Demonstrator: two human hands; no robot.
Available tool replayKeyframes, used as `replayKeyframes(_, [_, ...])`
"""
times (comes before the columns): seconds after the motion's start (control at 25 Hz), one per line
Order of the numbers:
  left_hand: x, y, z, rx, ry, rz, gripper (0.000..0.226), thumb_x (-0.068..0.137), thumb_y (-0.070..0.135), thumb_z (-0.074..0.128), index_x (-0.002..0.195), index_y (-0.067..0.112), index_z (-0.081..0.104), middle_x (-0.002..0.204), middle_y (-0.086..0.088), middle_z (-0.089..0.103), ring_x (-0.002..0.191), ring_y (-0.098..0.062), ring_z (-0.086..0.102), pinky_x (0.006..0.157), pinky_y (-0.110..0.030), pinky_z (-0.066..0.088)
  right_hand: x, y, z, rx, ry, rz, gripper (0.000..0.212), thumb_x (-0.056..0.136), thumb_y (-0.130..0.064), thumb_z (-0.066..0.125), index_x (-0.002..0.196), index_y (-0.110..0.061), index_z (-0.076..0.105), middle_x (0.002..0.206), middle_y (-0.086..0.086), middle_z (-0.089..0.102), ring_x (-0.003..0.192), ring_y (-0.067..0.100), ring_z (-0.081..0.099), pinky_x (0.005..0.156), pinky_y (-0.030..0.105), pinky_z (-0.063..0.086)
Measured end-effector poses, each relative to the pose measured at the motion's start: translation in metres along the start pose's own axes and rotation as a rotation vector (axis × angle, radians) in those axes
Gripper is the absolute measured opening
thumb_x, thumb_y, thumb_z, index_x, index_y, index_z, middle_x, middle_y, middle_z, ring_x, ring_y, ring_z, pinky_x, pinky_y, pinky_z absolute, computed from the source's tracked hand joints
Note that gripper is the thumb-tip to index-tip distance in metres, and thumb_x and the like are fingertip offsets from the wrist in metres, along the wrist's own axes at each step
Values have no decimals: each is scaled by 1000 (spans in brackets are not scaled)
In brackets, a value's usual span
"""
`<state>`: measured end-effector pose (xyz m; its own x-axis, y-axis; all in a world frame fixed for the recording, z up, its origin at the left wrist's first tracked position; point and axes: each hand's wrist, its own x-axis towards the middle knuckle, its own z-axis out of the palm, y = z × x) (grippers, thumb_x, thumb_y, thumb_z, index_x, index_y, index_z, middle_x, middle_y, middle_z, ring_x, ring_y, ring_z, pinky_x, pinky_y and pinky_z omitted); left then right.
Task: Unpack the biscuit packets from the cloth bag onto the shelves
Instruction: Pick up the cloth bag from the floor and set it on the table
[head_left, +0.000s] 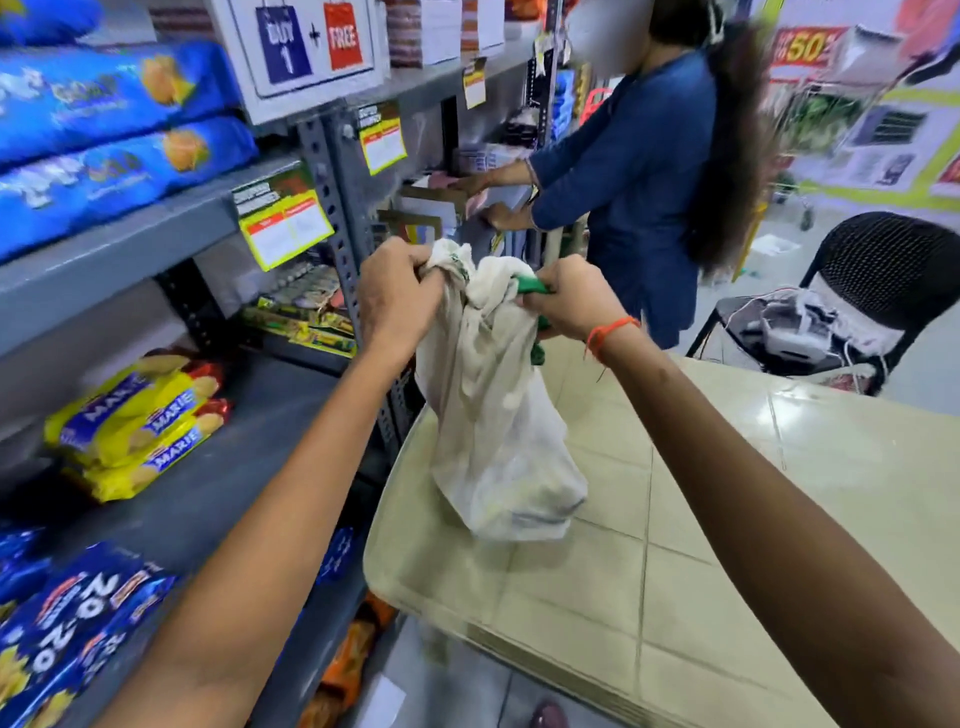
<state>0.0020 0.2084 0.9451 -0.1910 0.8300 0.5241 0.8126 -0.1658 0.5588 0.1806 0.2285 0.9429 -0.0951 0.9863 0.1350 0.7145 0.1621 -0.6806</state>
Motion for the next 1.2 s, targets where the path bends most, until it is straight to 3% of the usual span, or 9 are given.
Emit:
replayKeyframes(0.2, [-21,-40,64,-37,-120,-91,25,71,21,47,55,2,48,58,-16,48,75,-44,58,68,-45,46,11,62,43,-52,-128,52,22,82,-17,64,66,-3,60,84,30,69,84,45,67,78,55,54])
replayKeyframes(0.32, [-41,-77,102,-10,-211,-202,29,77,18,50,87,-1,70,87,-22,64,85,-36,62,72,-42,46,9,113,74,110,-226,195,26,82,-15,64,64,3,58,68,25,62,76,45,69,72,57,56])
replayKeyframes(0.48, [-74,-116,137,122,-423,-328,16,84,10,57,94,1,66,101,-18,62,95,-33,61,74,-36,44,0,160,117,130,-270,272,31,81,-20,66,55,-11,52,65,21,57,76,46,67,73,58,54])
replayKeyframes(0.6, [-99,-138,155,197,-647,-358,21,86,9,55,102,2,66,108,-19,56,102,-35,58,82,-39,46,-23,177,139,43,-401,290,19,83,-24,67,76,-8,62,76,13,60,87,39,65,79,44,53])
replayKeyframes(0.72, [-105,-146,155,246,-790,-332,38,82,10,56,120,6,58,120,-17,50,114,-35,50,92,-38,45,-34,185,140,18,-381,224,51,75,-36,73,114,-5,57,103,12,62,99,27,57,81,28,43])
replayKeyframes(0.84, [-105,-136,151,186,-720,-198,64,79,25,59,139,12,43,143,-7,43,131,-27,39,107,-36,35,-28,185,145,-136,-63,-116,64,75,-48,61,124,-7,54,121,12,61,111,26,52,94,39,46])
replayKeyframes(0.96, [-106,-129,158,189,-809,-55,66,81,38,62,141,17,43,151,0,41,142,-14,32,118,-33,18,-14,184,166,-392,-237,-402,49,74,-34,59,116,-9,64,125,14,64,118,35,58,90,48,53])
replayKeyframes(1.08, [-101,-136,161,250,-735,-43,30,90,27,56,117,19,66,124,-5,67,120,-20,57,116,-30,18,-4,186,172,-403,-244,-445,25,74,-25,55,82,-13,75,105,8,75,106,34,66,83,41,57])
replayKeyframes(1.2, [-94,-153,152,250,-572,-179,25,92,27,54,106,20,73,103,-11,75,106,-28,62,109,-32,33,-4,203,160,-149,-29,-233,31,85,-23,50,96,-5,72,104,14,74,104,31,67,90,31,46])
